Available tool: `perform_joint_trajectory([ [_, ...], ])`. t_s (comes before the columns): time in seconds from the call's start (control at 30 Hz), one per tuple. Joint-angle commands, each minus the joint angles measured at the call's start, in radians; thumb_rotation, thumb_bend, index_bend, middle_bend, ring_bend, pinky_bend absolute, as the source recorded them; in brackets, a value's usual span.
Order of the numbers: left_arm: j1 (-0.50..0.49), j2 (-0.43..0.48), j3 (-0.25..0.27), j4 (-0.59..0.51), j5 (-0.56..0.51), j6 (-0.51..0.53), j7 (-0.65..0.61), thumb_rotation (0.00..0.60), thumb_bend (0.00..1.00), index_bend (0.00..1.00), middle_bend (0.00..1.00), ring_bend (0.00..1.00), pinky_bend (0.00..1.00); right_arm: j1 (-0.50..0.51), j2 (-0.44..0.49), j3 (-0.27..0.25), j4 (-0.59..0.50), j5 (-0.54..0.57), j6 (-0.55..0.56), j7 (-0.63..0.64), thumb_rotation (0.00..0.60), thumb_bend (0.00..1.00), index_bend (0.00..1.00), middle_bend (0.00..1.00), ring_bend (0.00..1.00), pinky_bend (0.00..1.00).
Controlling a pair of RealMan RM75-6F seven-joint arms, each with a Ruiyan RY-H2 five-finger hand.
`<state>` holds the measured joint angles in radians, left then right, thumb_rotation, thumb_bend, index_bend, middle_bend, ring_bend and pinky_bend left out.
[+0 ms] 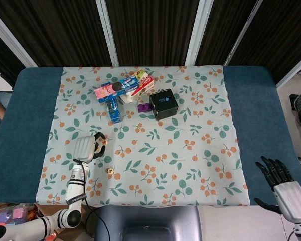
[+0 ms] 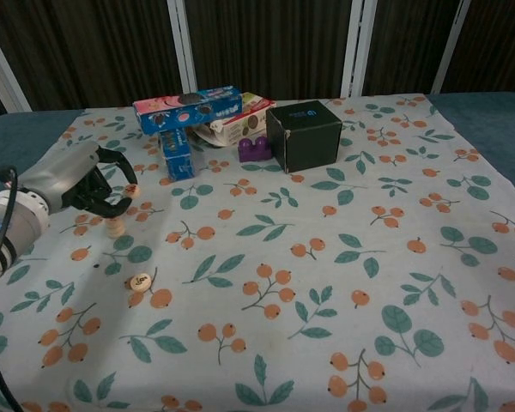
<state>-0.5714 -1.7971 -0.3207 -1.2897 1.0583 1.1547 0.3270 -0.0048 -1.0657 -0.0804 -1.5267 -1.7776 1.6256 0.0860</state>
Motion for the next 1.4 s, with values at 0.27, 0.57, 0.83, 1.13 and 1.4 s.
perform_joint_trajectory([
  [0.27,0.016,0.038,0.024,-0.005,-0.045,-0.028,0.012,0.600,0.42,0.50,1.00,1.00,1.00,0.001,-0.004,-0.001,-0.002,-0.003,-0.004,-0.010,0.600,0.14,0.00,0.00,0.00,0.00],
  [0.57,0.014,0.034,0.039,0.022,-0.045,-0.033,0.002,0.600,0.42,0.50,1.00,1.00,1.00,0.002,-0.004,0.000,-0.002,-0.001,-0.004,-0.009,0.600,0.14,0.00,0.00,0.00,0.00],
  [0.83,0.013,0.032,0.051,0.037,-0.049,-0.047,-0.010,0.600,0.42,0.49,1.00,1.00,1.00,0.002,-0.005,-0.001,-0.004,-0.001,-0.007,-0.014,0.600,0.14,0.00,0.00,0.00,0.00],
  [1.13,0.012,0.035,0.058,0.032,-0.043,-0.048,-0.015,0.600,0.42,0.40,1.00,1.00,1.00,0.002,-0.005,0.000,-0.004,0.000,-0.007,-0.015,0.600,0.14,0.00,0.00,0.00,0.00],
  [1.4,0.013,0.047,0.060,0.011,-0.037,-0.040,-0.017,0.600,0.42,0.37,1.00,1.00,1.00,0.002,-0.006,-0.001,-0.004,0.000,-0.007,-0.016,0.600,0.14,0.00,0.00,0.00,0.00],
])
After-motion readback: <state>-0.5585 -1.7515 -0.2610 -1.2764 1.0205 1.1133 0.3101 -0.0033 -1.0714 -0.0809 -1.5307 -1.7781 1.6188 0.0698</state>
